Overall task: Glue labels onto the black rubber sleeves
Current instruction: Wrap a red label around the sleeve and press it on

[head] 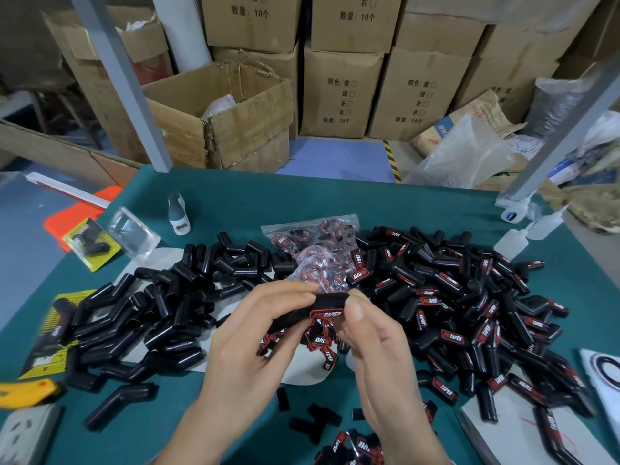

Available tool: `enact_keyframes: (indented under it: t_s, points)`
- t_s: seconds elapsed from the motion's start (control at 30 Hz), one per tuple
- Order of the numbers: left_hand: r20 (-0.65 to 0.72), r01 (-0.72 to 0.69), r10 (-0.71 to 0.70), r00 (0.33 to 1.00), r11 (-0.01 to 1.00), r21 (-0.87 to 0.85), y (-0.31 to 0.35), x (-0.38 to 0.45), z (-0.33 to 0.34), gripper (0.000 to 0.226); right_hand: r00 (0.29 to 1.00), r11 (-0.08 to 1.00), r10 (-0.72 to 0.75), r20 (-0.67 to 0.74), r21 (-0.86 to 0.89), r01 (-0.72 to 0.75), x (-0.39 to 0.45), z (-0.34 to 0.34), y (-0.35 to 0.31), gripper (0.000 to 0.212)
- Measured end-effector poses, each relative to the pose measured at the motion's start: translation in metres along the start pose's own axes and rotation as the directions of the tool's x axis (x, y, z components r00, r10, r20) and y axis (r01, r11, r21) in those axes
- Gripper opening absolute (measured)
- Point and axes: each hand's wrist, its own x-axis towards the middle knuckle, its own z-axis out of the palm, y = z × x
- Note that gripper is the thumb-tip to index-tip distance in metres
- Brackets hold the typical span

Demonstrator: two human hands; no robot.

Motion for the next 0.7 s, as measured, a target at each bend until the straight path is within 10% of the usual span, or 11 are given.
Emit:
enact_keyframes:
  t_s: [0.7]
  points:
    - [0.009, 0.039, -0.039, 0.999, 0.999, -0.031, -0.0004, -0.0006, 0.0009, 0.027, 1.000, 1.000, 0.003, 0.015, 0.013, -0.003, -0.0012, 0.0031, 0.0033, 0.034]
